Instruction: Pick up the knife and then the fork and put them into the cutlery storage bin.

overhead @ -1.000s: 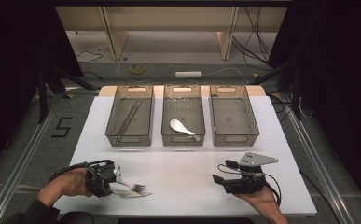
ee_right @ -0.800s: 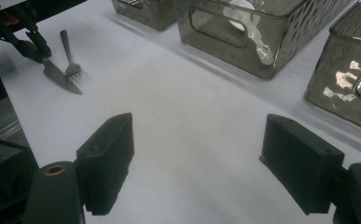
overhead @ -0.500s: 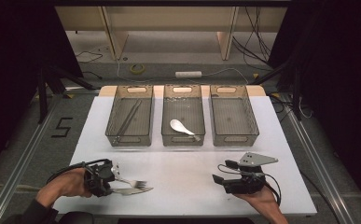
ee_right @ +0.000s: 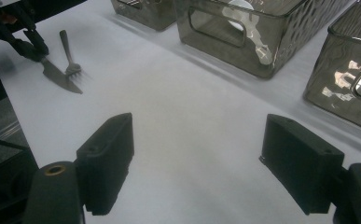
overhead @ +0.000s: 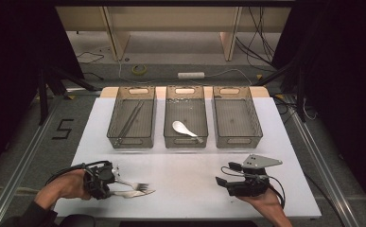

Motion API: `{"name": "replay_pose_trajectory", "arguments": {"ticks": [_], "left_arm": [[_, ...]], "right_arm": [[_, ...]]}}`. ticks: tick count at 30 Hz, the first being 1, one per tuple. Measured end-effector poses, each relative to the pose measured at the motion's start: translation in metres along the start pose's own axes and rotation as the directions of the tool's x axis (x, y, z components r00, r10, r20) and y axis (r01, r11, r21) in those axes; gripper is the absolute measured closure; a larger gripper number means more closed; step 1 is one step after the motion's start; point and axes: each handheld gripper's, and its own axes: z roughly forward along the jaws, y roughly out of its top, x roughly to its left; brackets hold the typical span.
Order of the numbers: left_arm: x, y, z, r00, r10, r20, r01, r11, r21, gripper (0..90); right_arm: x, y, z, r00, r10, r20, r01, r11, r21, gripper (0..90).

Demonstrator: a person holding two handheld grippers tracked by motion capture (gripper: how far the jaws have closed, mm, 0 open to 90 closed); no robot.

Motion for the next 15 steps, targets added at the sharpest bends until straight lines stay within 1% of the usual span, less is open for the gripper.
{"name": "replay_pose_trajectory", "arguments": {"ticks": [2, 4, 5, 6, 7, 9, 10, 12, 15], "left_arm": [[-0.0001, 0.0015, -0.0001, 0.9999, 0.015, 0.000, -0.015, 0.9998, 0.010, 73.3], [-0.0010, 0.0024, -0.0003, 0.9991, 0.042, -0.006, -0.042, 0.9990, 0.016, 74.3], [-0.0017, 0.0026, -0.0004, 0.9980, 0.062, -0.007, -0.062, 0.9979, 0.018, 74.9], [-0.0029, 0.0029, -0.0003, 0.9974, 0.071, -0.013, -0.071, 0.9974, 0.015, 75.6], [-0.0031, 0.0033, -0.0007, 0.9965, 0.083, -0.010, -0.083, 0.9964, 0.016, 76.6], [-0.0037, 0.0040, -0.0003, 0.9975, 0.070, -0.001, -0.070, 0.9975, -0.005, 79.1], [-0.0033, 0.0041, -0.0007, 0.9969, 0.079, 0.000, -0.079, 0.9969, 0.000, 79.2], [-0.0028, 0.0034, -0.0007, 0.9971, 0.077, 0.001, -0.077, 0.9970, -0.010, 79.3], [-0.0039, 0.0034, -0.0008, 0.9983, 0.058, 0.005, -0.058, 0.9977, -0.034, 79.5]], "right_arm": [[-0.0002, 0.0000, 0.0004, 1.0000, -0.001, 0.000, 0.001, 1.000, 0.001, 26.0], [0.0003, 0.0000, 0.0006, 1.0000, -0.002, 0.001, 0.002, 1.000, 0.002, 25.9], [0.0004, 0.0000, 0.0006, 1.0000, -0.003, 0.001, 0.003, 1.000, 0.002, 26.0], [0.0004, 0.0000, 0.0006, 1.0000, -0.004, 0.002, 0.004, 1.000, 0.002, 26.0], [0.0003, 0.0000, 0.0005, 1.0000, -0.004, 0.002, 0.004, 1.000, 0.002, 26.0], [0.0001, 0.0000, 0.0005, 1.0000, -0.003, 0.001, 0.003, 1.000, 0.005, 26.0], [0.0000, 0.0000, 0.0005, 1.0000, -0.003, 0.001, 0.003, 1.000, 0.005, 26.0], [0.0001, -0.0001, 0.0006, 1.0000, -0.004, -0.001, 0.004, 1.000, 0.005, 26.0], [-0.0001, -0.0001, 0.0008, 1.0000, -0.006, 0.001, 0.006, 1.000, 0.010, 26.0]]}}
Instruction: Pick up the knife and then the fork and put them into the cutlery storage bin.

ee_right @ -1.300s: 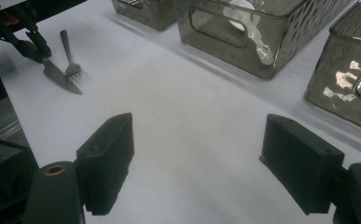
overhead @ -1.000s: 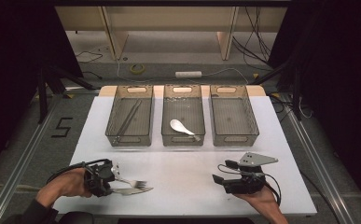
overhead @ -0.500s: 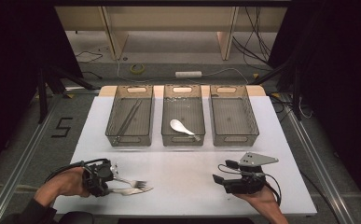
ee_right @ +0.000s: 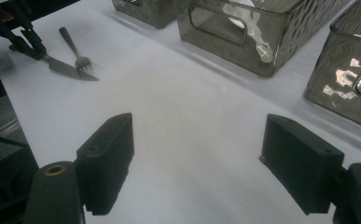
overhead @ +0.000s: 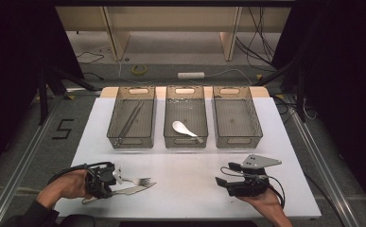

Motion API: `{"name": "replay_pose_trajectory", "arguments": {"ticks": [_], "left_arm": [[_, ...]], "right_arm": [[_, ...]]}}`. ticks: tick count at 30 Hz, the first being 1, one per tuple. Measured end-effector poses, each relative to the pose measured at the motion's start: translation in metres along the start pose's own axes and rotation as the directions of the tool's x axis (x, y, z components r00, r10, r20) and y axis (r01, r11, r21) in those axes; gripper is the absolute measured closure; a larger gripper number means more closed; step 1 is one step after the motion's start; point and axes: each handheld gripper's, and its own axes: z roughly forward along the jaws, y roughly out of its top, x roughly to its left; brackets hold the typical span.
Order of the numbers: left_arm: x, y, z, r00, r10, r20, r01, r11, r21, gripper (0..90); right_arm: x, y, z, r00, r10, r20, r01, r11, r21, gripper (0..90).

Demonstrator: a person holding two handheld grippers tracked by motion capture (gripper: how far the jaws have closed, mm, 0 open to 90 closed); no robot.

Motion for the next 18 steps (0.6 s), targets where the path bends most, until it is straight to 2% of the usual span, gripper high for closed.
{"name": "replay_pose_trajectory", "arguments": {"ticks": [5, 11, 18], "left_arm": [[-0.002, 0.004, -0.001, 0.9997, -0.006, 0.026, 0.007, 0.9990, -0.044, 79.6], [-0.006, 0.015, -0.012, 0.9983, -0.009, 0.057, 0.014, 0.9946, -0.103, 79.6], [-0.011, 0.042, -0.030, 0.9984, -0.004, 0.056, 0.012, 0.9899, -0.141, 79.6]], "right_arm": [[0.000, 0.000, 0.001, 1.0000, 0.002, -0.002, -0.002, 1.000, -0.002, 26.1], [0.000, 0.000, 0.001, 1.0000, 0.005, -0.006, -0.005, 1.000, 0.000, 26.1], [0.002, 0.001, -0.001, 0.9999, 0.003, -0.017, -0.003, 1.000, -0.016, 26.0]]}}
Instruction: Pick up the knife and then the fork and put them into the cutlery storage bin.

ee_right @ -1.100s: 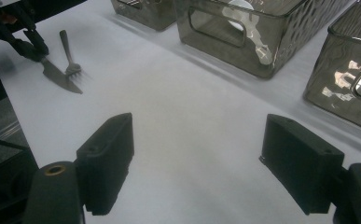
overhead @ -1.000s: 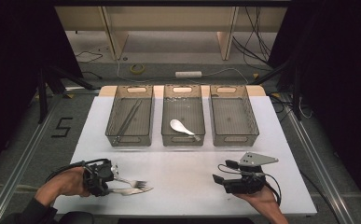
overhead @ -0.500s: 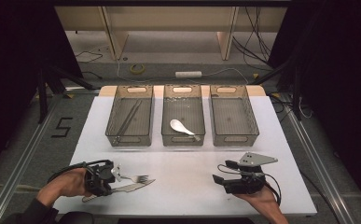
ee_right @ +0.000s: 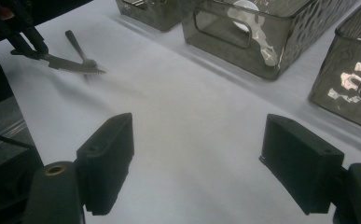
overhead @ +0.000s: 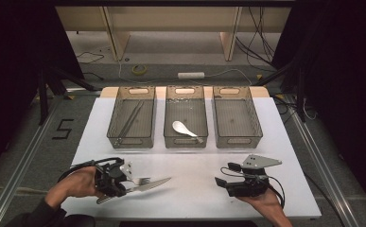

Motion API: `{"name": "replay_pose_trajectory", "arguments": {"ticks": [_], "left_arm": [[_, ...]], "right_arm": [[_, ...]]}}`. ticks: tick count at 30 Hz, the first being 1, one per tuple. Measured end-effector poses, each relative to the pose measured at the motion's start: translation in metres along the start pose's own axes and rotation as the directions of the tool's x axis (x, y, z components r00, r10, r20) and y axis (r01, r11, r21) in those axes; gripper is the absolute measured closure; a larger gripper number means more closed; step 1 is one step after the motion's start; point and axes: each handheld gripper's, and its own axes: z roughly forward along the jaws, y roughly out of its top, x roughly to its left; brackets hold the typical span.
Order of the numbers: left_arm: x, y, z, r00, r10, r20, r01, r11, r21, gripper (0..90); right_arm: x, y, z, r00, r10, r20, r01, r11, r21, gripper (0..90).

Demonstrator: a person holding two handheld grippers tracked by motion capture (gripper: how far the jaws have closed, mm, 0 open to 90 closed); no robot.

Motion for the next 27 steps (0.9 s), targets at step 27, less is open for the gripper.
{"name": "replay_pose_trajectory", "arguments": {"ticks": [27], "left_arm": [[0.016, 0.123, 0.011, 0.9971, -0.014, 0.075, 0.021, 0.9955, -0.092, 79.5]], "right_arm": [[0.037, 0.018, 0.005, 0.9705, -0.240, 0.019, 0.241, 0.969, -0.046, 25.5]]}}
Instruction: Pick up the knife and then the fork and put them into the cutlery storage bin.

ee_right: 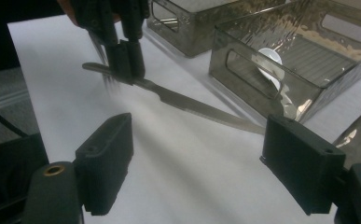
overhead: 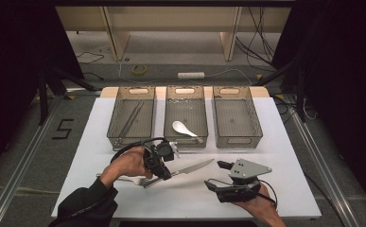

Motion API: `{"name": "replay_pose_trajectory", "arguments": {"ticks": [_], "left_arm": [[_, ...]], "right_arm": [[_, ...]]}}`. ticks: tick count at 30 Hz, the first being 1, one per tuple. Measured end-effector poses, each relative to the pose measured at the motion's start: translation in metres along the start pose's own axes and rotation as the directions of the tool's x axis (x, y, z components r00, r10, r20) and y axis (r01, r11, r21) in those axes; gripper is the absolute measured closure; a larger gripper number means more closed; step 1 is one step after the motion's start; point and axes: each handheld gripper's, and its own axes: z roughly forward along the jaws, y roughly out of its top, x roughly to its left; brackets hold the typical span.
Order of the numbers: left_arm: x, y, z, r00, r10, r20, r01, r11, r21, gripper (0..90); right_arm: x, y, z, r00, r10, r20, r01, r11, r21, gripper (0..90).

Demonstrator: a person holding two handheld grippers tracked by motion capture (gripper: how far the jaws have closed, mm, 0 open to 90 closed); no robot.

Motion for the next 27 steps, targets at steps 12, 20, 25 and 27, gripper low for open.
{"name": "replay_pose_trajectory", "arguments": {"ticks": [12, 20, 25, 27], "left_arm": [[-0.001, 0.012, 0.009, 0.9999, 0.001, 0.012, -0.001, 0.9999, 0.017, 79.4], [-0.006, 0.021, 0.008, 0.9996, 0.016, 0.024, -0.017, 0.9995, 0.029, 79.4], [-0.009, 0.022, 0.011, 0.9993, 0.022, 0.031, -0.023, 0.9989, 0.041, 79.4], [-0.010, 0.023, 0.010, 0.9991, 0.023, 0.034, -0.024, 0.9988, 0.042, 79.4]], "right_arm": [[0.022, 0.009, 0.029, 0.9779, -0.209, 0.001, 0.208, 0.974, 0.090, 26.4], [0.035, 0.011, 0.048, 0.9425, -0.334, 0.009, 0.330, 0.934, 0.134, 28.1], [0.043, 0.011, 0.057, 0.9125, -0.408, 0.022, 0.400, 0.902, 0.161, 30.5], [0.044, 0.010, 0.061, 0.9017, -0.431, 0.031, 0.420, 0.891, 0.173, 31.1]]}}
